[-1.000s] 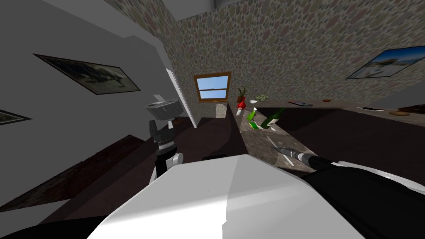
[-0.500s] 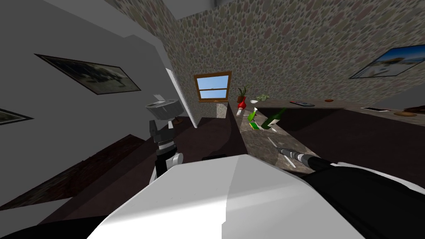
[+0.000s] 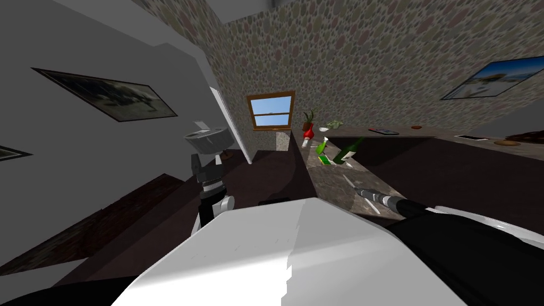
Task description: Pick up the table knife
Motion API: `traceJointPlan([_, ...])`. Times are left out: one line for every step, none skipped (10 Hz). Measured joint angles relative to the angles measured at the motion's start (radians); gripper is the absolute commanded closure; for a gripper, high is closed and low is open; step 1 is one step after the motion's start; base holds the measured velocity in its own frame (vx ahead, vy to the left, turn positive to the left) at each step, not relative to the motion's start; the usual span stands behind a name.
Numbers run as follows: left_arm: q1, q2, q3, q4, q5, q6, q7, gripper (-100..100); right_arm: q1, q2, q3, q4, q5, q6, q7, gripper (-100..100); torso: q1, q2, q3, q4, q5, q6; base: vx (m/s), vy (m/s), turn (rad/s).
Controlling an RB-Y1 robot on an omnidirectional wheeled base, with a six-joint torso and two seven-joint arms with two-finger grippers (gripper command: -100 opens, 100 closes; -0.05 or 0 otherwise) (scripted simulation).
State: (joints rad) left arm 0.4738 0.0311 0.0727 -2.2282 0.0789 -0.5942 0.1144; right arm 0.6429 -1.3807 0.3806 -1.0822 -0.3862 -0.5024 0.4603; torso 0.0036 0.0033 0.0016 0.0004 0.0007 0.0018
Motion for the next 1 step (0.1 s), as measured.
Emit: traceJointPlan([0.000, 0.000, 0.000, 0.000, 0.000, 0.000, 0.000, 0, 0.001, -0.002, 0.001, -0.001, -0.001, -0.001, 0.000, 0, -0.001, -0.001, 0.000, 0.000, 0.000, 0.000, 0.000, 0.000, 0.000])
